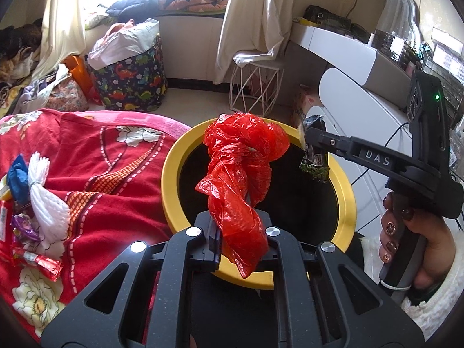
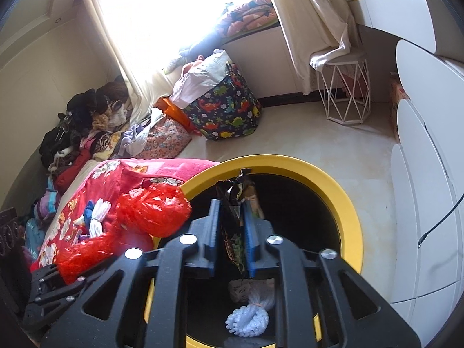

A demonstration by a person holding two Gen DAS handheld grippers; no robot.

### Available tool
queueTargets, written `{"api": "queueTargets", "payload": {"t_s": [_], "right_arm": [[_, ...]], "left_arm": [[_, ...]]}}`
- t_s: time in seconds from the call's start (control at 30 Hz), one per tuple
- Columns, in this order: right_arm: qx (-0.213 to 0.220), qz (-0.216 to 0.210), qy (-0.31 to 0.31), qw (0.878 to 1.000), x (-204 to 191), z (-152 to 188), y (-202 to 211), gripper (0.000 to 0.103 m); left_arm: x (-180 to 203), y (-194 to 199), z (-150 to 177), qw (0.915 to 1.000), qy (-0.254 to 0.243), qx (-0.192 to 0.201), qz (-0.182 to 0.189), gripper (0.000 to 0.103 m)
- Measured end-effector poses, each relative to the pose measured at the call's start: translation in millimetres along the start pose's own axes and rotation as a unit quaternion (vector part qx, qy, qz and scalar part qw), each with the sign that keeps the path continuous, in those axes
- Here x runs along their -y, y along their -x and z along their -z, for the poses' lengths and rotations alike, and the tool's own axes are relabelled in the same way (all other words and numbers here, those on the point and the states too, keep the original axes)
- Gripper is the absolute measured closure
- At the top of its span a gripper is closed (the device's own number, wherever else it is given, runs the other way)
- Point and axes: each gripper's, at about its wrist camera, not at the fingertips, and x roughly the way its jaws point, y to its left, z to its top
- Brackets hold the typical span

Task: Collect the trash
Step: 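Open both tools over the bin to drop the red bag and wrapper, then move both open tools back toward the remaining trash on the bed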

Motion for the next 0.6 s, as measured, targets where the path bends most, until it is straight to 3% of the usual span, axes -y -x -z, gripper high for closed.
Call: {"api": "queueTargets", "payload": {"t_s": [0.07,0.13,0.3,0.4,0.5,0.6], "right_arm": [[0.002,0.003,-0.003,1.0,1.3,0.8,-0.2,0.069],[0.006,0.008,-0.006,1.0,3.7,0.6,1.0,0.061],[0.008,0.016,-0.011,1.0,10.2,-0.3,0.5,0.051],[0.008,0.021,-0.01,1.0,10.9,0.3,0.7,0.044],[0.012,0.025,-0.007,1.0,8.3,0.3,2.1,0.034],[0.016,0.025,-0.002,1.0,4.9,-0.3,3.1,0.03]], "left_arm": [[-1.0,-4.2,-0.1,1.0,0.0,-0.002,0.0,0.092],[-1.0,-5.9,0.0,1.0,0.0,-0.002,-0.001,0.079],[-0.1,-0.1,0.3,0.9999,-0.004,0.014,-0.003,0.035],[-2.5,5.5,-0.5,0.9997,0.004,0.023,-0.008,0.014],[-5.7,12.3,0.1,0.9992,0.012,0.033,-0.018,0.011],[-9.3,18.6,-0.8,0.9987,0.018,0.04,-0.026,0.011]]}}
